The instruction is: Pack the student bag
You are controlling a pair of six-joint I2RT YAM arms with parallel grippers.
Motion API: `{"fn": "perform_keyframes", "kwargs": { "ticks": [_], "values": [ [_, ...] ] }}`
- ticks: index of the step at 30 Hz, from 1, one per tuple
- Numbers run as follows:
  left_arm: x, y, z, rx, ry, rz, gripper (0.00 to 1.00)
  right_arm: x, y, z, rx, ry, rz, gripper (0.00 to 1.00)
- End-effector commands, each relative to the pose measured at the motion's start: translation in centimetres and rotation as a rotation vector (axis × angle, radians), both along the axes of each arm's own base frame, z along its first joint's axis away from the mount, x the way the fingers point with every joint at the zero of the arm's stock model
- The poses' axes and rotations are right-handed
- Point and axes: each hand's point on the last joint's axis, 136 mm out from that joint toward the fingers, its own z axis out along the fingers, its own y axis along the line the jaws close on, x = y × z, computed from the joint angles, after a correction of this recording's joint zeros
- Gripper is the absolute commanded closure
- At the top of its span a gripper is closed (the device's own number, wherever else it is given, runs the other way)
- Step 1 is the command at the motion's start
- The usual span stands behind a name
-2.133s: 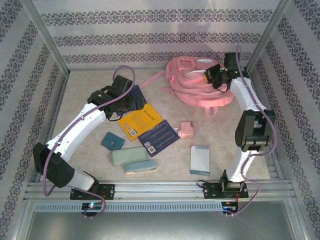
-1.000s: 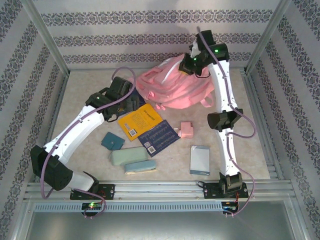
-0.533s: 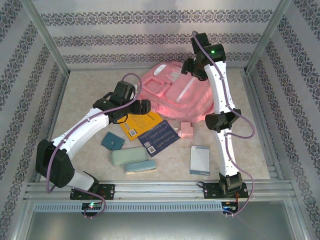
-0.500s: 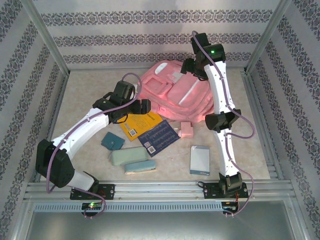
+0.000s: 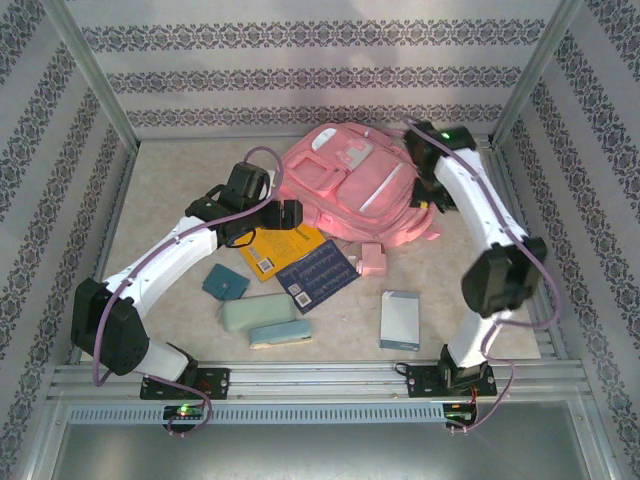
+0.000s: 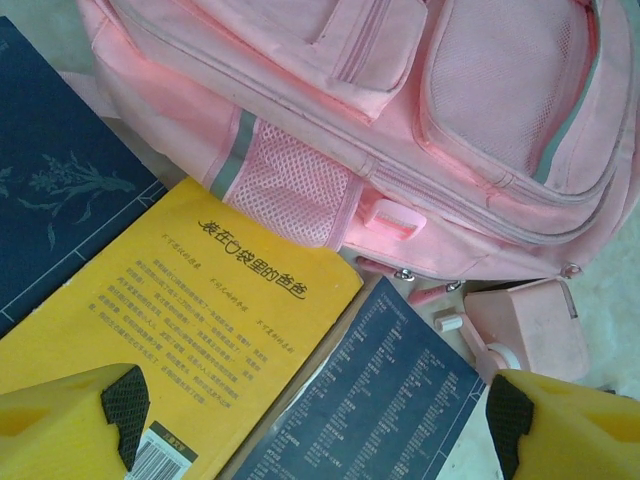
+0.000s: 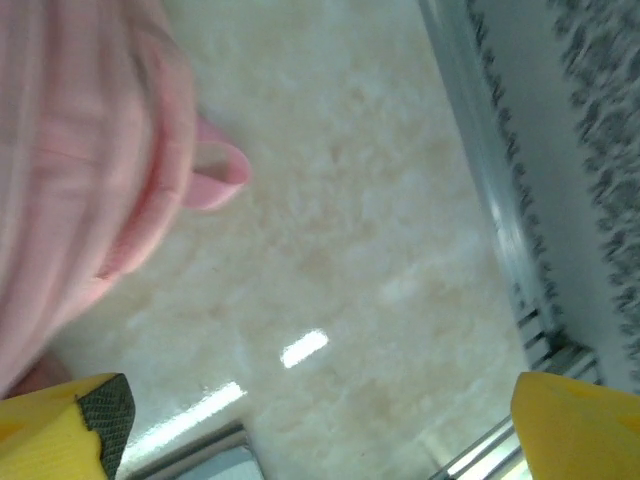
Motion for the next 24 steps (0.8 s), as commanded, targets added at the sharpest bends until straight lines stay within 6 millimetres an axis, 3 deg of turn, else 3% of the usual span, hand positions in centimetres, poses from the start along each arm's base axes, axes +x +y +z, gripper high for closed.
{"fn": "perform_keyframes", "kwargs": {
  "ticks": [1, 7, 10, 17, 24],
  "values": [
    [-0.3, 0.1, -0.2, -0.006, -0.001, -0.026, 0.12, 3.5, 2.8, -1.2, 0.280, -0.237, 0.065, 0.08],
    [-0.9, -1.0, -0.9, -0.054, 0.032, -0.074, 0.14, 7.4, 7.0, -0.8, 0.642, -0.376, 0.186, 0.31],
    [-1.1, -1.3, -1.0, -0.070, 0.036, -0.089, 0.15, 8.3, 8.1, -1.9, 0.787, -0.432, 0.138, 0.33],
    [-1.5, -1.5, -1.5, -0.090, 0.061, -0.087, 0.17, 8.6, 3.9, -6.6, 0.836, -0.453, -0.077, 0.42],
    [-1.5, -1.6, -2.5, -0.097, 0.085, -0.082, 0.19, 10.3, 4.0, -10.1, 0.894, -0.416, -0.104, 0.50]
  ]
}}
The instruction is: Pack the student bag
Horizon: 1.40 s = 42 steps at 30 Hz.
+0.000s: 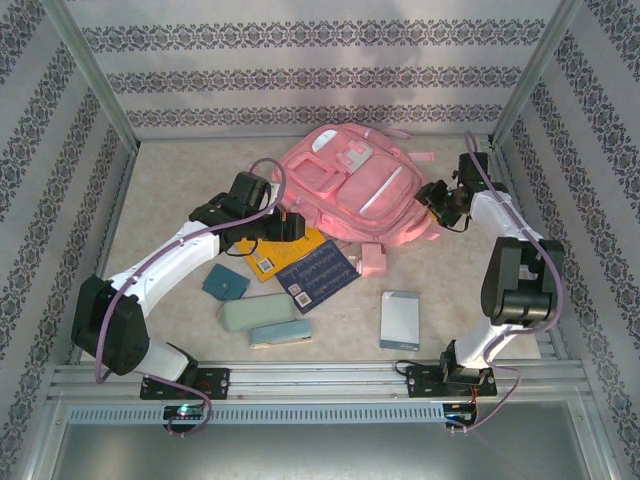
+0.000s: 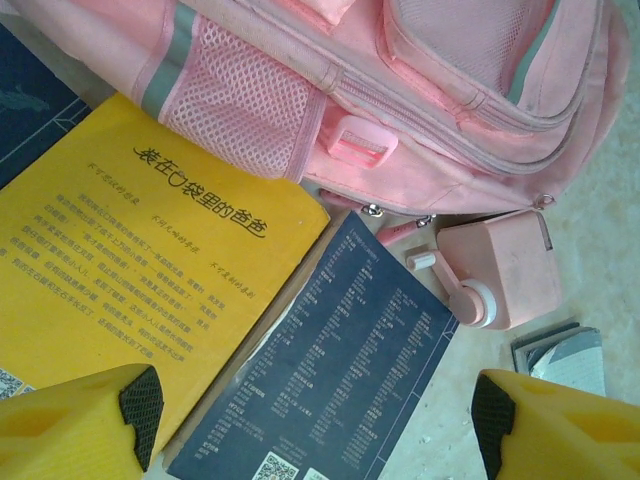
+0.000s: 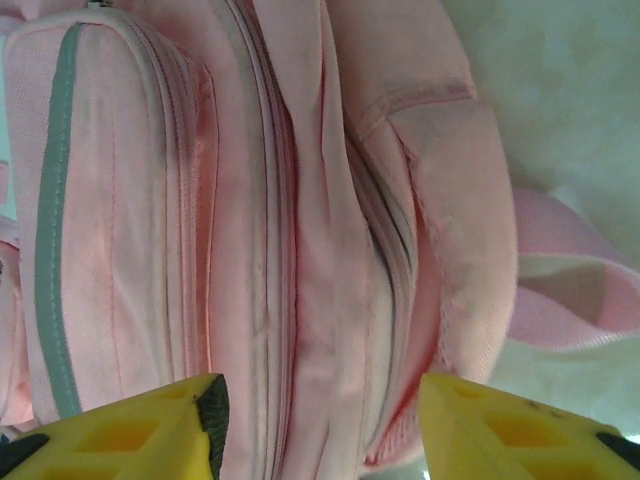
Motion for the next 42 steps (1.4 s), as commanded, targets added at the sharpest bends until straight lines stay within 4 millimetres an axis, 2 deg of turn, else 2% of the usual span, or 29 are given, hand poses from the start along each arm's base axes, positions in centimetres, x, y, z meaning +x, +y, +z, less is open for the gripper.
{"fn": "perform_keyframes", "kwargs": {
  "ticks": [1, 6, 9, 13, 16, 24, 28, 32, 38, 40, 42],
  "values": [
    [0.7, -0.3, 0.1, -0.030, -0.010, 0.001, 0.19, 1.2, 1.3, -1.2, 0.070, -0.014, 0.019, 0.51],
    [1.3, -0.6, -0.5, -0.023, -0.002, -0.006, 0.20, 1.1, 2.2, -3.7, 0.061, 0.052, 0.054, 0.58],
    [1.6, -1.0, -1.1, -0.030, 0.009, -0.009, 0.21, 0.7, 2.5, -4.8, 0.060, 0.079, 0.073, 0.68],
    [1.9, -1.1, -1.8, -0.022, 0.017, -0.014, 0.22, 1.0, 3.3, -4.0, 0.102, 0.037, 0.098, 0.80],
    [2.3, -1.4, -2.0, -0.021, 0.021, -0.023, 0.23, 1.9, 4.1, -2.0, 0.136, -0.015, 0.104, 1.00],
    [3.1, -2.9, -2.7, -0.048, 0.025, -0.070, 0.36, 3.6, 6.0, 2.5, 0.259, -0.075, -0.013, 1.00],
    [3.4, -3.7, -3.6, -0.069, 0.032, -0.100, 0.39, 4.1, 7.3, 4.5, 0.302, -0.098, -0.019, 1.00],
    [3.9, -4.1, -4.6, -0.067, 0.047, -0.100, 0.40, 4.5, 7.5, 6.1, 0.321, -0.114, -0.029, 1.00],
    [4.0, -3.7, -4.6, -0.051, 0.035, -0.087, 0.41, 3.8, 7.3, 6.2, 0.308, -0.076, -0.045, 1.00],
    [3.9, -3.5, -4.7, -0.047, 0.038, -0.080, 0.39, 3.2, 7.0, 5.4, 0.246, -0.046, -0.028, 1.00],
    [3.8, -3.4, -4.7, -0.050, 0.039, -0.075, 0.38, 2.1, 6.5, 3.8, 0.176, 0.018, 0.000, 1.00]
  ]
}}
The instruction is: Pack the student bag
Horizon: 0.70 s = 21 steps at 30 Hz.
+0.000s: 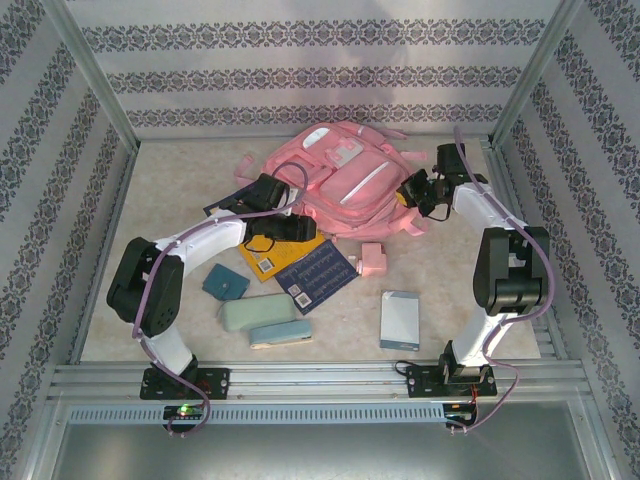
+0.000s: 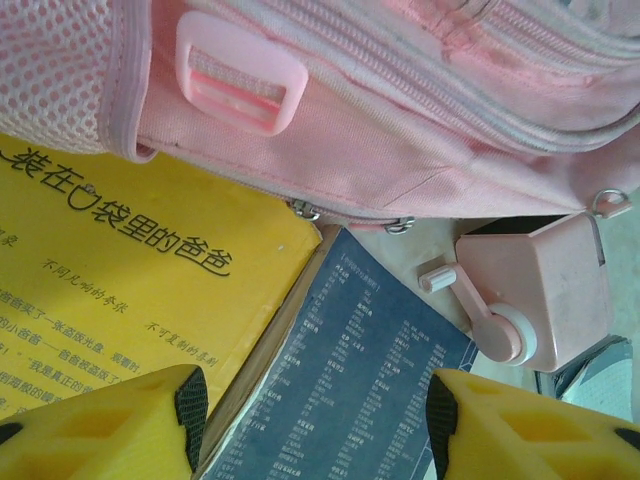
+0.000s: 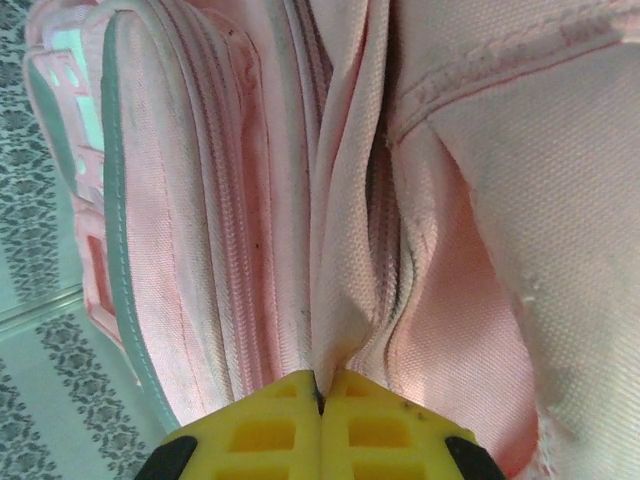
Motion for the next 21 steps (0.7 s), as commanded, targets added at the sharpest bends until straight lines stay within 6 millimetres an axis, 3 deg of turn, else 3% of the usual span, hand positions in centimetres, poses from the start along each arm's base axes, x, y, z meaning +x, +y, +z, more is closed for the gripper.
{"fn": "perform_keyframes", "kwargs": {
  "ticks": [1, 5, 8, 12, 15, 18, 21],
  "values": [
    [0.7, 0.1, 1.5, -0.014, -0.061, 0.000, 0.38, -0.6, -0.1, 1.1, -0.097, -0.010, 0.082, 1.00],
    [0.2, 0.5, 1.4, -0.009, -0.059, 0.003, 0.37, -2.2, -1.0, -1.8, -0.175, 0.086, 0.121, 1.00],
    [-0.1, 0.7, 1.2, -0.005, -0.055, 0.007, 0.37, -2.6, -1.1, -3.3, -0.184, 0.117, 0.132, 0.92],
    [-0.6, 1.0, 1.0, -0.003, -0.048, 0.009, 0.37, -2.5, -0.9, -4.5, -0.184, 0.140, 0.144, 0.65],
    [-0.7, 1.1, 1.1, 0.002, -0.053, 0.010, 0.37, -2.6, -1.1, -5.1, -0.204, 0.155, 0.147, 0.59],
    [-0.7, 1.3, 1.2, 0.004, -0.058, 0.014, 0.36, -2.6, -1.0, -5.5, -0.198, 0.159, 0.144, 0.57],
    [-0.8, 1.3, 1.0, 0.005, -0.054, 0.015, 0.36, -2.5, -0.5, -6.1, -0.175, 0.164, 0.145, 0.64]
  ]
}}
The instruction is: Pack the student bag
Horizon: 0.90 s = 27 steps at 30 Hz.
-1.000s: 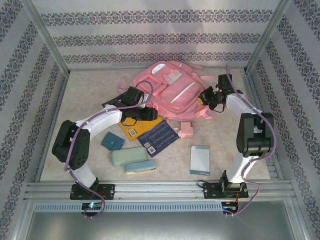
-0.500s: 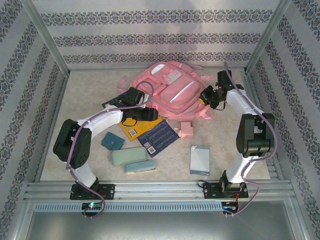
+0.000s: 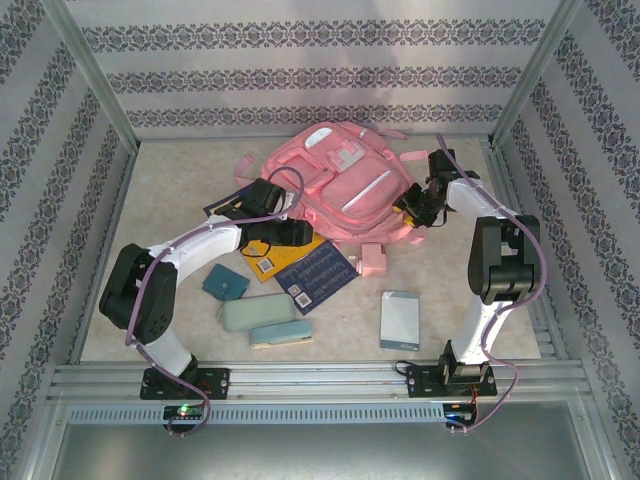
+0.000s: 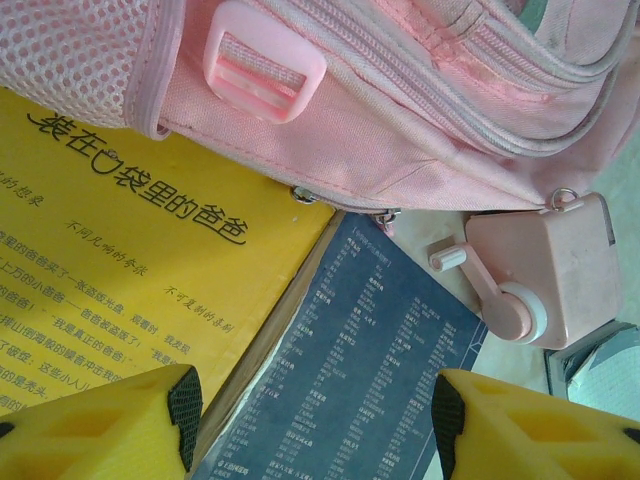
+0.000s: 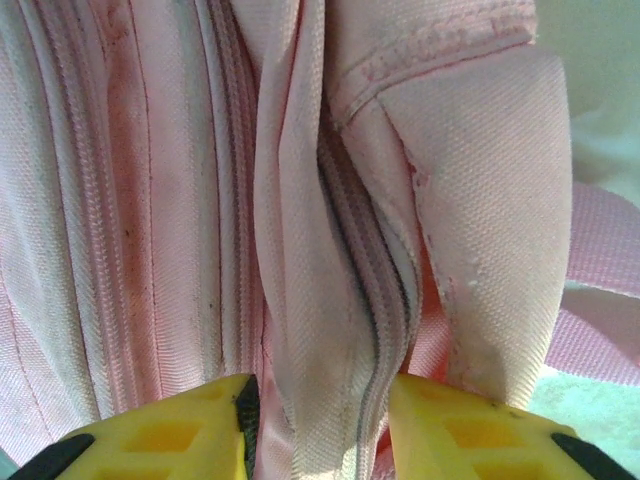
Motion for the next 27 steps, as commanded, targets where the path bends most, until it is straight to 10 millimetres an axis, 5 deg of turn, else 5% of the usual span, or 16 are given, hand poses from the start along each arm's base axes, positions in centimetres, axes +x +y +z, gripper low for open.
{"fn": "perform_keyframes", "kwargs": {
  "ticks": [1, 4, 5, 20, 27],
  "values": [
    [0.5, 0.4, 1.2, -0.007, -0.053, 0.007, 0.36, -0.1, 0.9, -1.3, 0.004, 0.024, 0.017, 0.71],
    [0.6, 0.3, 1.2, -0.008, -0.054, 0.009, 0.36, 0.2, 1.7, -1.2, 0.031, 0.014, 0.017, 0.98],
    [0.7, 0.4, 1.2, -0.008, -0.054, 0.011, 0.36, 0.3, 1.8, -0.7, 0.042, 0.004, 0.013, 1.00],
    [2.4, -0.5, 3.1, -0.067, -0.102, 0.043, 0.43, 4.6, 3.9, 13.9, 0.252, -0.211, -0.152, 1.00],
    [3.7, -2.1, 3.5, -0.170, -0.132, 0.056, 0.44, 4.7, 5.6, 16.3, 0.321, -0.211, -0.168, 1.00]
  ]
}}
